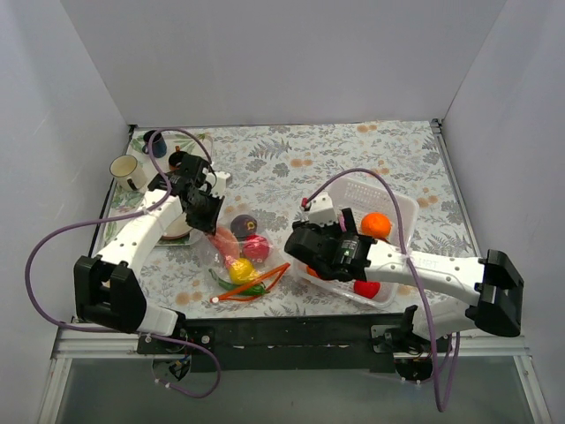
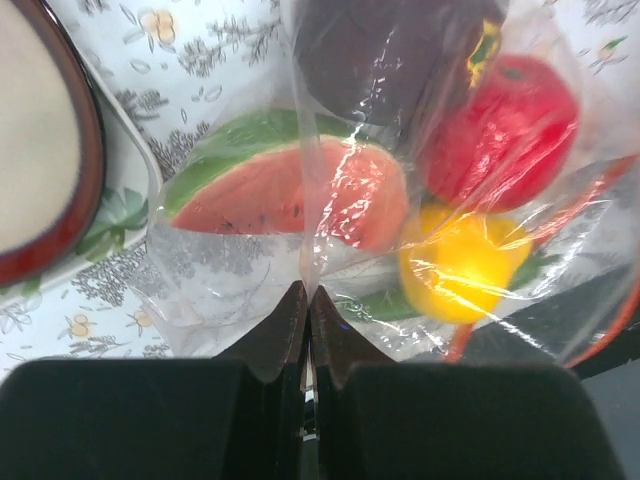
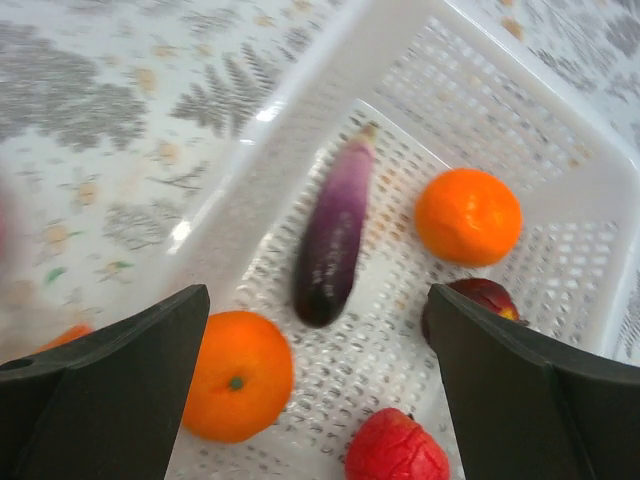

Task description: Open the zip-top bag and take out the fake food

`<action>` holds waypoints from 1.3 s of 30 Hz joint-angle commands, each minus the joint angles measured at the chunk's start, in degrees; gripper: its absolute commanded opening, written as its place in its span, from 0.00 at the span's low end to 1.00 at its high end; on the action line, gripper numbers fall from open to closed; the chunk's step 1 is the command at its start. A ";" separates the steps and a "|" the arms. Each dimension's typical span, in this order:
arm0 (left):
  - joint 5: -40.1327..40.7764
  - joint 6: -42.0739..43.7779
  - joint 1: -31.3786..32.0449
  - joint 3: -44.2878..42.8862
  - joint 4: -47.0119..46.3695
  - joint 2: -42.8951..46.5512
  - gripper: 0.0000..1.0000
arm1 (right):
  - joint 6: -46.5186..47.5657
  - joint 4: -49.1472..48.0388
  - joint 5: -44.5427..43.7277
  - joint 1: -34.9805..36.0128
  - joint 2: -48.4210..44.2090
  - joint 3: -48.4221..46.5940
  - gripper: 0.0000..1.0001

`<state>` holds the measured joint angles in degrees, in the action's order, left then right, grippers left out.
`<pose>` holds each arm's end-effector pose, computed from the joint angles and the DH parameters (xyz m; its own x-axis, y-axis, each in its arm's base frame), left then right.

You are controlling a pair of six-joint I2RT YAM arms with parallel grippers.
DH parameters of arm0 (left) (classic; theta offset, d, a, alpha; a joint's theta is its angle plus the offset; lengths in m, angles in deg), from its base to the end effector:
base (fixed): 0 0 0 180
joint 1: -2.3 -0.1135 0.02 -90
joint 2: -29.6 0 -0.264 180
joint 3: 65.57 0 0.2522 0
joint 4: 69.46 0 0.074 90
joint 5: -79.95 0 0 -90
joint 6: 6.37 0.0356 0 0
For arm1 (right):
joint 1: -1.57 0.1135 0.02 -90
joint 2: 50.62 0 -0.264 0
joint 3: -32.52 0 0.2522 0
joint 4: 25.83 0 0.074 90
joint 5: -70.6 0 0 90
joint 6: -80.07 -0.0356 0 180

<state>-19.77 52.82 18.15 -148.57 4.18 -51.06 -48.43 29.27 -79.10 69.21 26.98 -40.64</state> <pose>0.2524 -0.0779 0.2810 -0.9472 -0.2559 -0.1935 -0.1908 0.9342 -0.3016 0.1279 0.2300 0.2725 -0.4434 -0.2524 -0.8600 -0.0307 0.9632 -0.2669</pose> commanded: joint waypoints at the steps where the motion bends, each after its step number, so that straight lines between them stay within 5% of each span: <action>1: 1.89 0.48 -0.39 3.14 -1.60 2.09 0.00 | 11.68 -13.46 2.20 8.54 -2.90 -2.83 0.99; 4: 3.47 0.83 -0.39 4.10 -2.74 1.74 0.00 | 17.83 -19.08 6.51 13.46 -3.60 -0.65 0.91; 7: 5.93 1.45 -0.30 7.25 -5.64 0.69 0.00 | 23.20 -28.40 12.65 16.99 -5.53 5.14 0.72; 8: 7.59 1.63 -0.30 8.23 -7.48 0.33 0.00 | 24.25 -33.82 14.77 17.52 -6.75 6.73 0.60; 13: 9.01 1.72 -0.39 11.57 -11.44 -1.77 0.00 | 26.81 -43.08 26.37 18.06 -6.15 11.67 0.31; 15: 9.01 1.28 -0.30 11.93 -11.97 -2.30 0.00 | 28.12 -45.72 27.79 18.06 -3.26 11.41 0.05; 22: 8.57 0.92 -0.12 12.45 -12.24 -2.75 0.00 | 32.26 -50.38 34.82 18.06 7.38 6.84 0.01; 33: 7.43 1.01 -0.12 14.39 -12.94 -1.96 0.00 | 32.44 -51.10 34.21 14.28 20.83 1.13 0.60; 35: 7.25 1.19 -0.12 14.48 -13.03 -1.69 0.00 | 31.82 -49.70 36.49 12.70 23.10 -1.06 0.98; 39: 6.73 1.63 0.05 14.65 -13.03 -1.43 0.00 | 30.94 -49.60 37.03 11.12 25.58 -2.83 0.99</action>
<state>-12.20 53.85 18.15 -134.18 -8.02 -54.56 -16.35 -18.40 -43.19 81.69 50.83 -39.92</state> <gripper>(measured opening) 0.009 0.984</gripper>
